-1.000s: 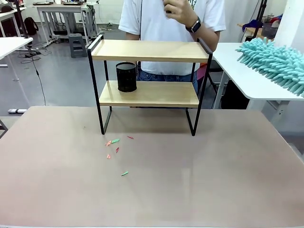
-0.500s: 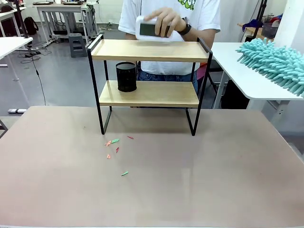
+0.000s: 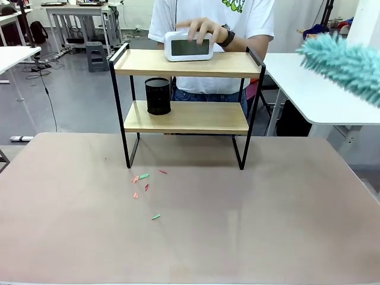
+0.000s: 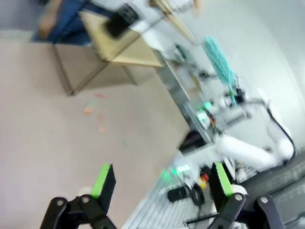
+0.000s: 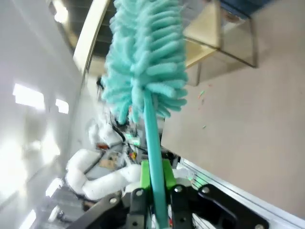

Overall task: Clean the shelf.
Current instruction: Hand the Duster back to the human.

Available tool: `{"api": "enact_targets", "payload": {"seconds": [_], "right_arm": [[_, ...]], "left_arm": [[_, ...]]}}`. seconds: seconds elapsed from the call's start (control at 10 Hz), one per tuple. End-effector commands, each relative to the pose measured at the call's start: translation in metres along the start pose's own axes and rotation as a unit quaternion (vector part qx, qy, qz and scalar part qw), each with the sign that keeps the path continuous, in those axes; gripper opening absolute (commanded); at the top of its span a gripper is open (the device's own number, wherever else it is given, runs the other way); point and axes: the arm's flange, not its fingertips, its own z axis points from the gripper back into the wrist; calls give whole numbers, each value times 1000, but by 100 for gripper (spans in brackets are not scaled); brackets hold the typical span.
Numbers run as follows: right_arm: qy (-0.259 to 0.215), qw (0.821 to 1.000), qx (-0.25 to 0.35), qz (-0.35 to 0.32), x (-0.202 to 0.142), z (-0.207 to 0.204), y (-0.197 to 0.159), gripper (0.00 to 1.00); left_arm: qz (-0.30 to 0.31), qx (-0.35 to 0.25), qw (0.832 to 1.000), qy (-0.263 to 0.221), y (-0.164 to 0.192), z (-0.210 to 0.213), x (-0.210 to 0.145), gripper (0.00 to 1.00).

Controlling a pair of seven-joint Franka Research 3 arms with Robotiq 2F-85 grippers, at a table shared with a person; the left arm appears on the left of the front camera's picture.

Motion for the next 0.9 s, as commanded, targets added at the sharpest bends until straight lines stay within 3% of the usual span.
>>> {"api": "enact_targets", "payload": {"seconds": [0.0,0.2,0.3,0.4,0.5,0.6,0.7,0.8], "right_arm": [[105,986,24,130,41,-24,85,13],[254,948,18,191,41,-86,134,13],[314,929,0,194,31,-114,137,13],[352,917,-12,188,22,-126,128,13],[368,911,-33,182,14,-121,113,13],[320,931,-1,176,17,-133,156,13],[320,931,-1,176,17,-133,156,13],[358,918,-19,169,13,-143,136,13]], "left_arm": [[-82,-88,988,94,-61,-53,46,100],[-126,-141,968,167,-115,-119,64,100],[-137,-151,955,216,-134,-161,62,100],[-137,-144,957,211,-144,-190,58,100],[-103,-143,956,236,-138,-195,53,100],[-145,-154,953,218,-150,-179,57,100],[-145,-154,953,218,-150,-179,57,100],[-133,-151,950,241,-148,-204,52,100]]}}
